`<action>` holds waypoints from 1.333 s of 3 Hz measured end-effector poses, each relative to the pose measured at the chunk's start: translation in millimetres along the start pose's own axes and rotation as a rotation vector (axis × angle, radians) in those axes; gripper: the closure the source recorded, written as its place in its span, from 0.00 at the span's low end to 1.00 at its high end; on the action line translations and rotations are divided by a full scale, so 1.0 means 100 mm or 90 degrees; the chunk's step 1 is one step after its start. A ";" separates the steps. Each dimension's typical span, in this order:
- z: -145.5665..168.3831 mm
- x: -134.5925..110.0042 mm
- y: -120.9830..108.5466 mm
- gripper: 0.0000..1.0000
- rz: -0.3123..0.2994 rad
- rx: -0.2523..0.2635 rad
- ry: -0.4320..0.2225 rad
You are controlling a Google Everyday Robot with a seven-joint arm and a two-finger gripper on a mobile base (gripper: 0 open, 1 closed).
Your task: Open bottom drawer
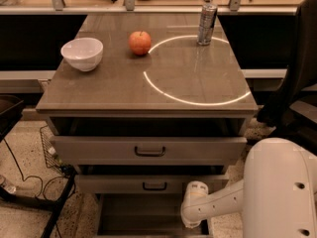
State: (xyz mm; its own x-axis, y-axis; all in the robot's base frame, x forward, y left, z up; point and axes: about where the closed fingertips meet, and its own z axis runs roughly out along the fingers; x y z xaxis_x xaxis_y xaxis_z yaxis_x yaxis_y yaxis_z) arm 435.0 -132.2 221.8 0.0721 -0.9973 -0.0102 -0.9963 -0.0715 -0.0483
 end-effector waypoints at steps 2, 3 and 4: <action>0.53 0.02 0.40 1.00 0.027 -0.071 -0.057; 0.49 0.01 0.44 1.00 0.026 -0.078 -0.062; 0.49 0.01 0.44 1.00 0.026 -0.078 -0.062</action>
Offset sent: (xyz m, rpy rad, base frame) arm -0.0547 -0.0028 -0.0854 0.1507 0.1905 -0.0425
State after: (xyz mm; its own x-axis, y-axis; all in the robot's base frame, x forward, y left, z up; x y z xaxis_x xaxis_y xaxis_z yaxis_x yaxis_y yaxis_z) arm 394.0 -136.0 170.5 0.0291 -0.9939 -0.1067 -0.9964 -0.0374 0.0767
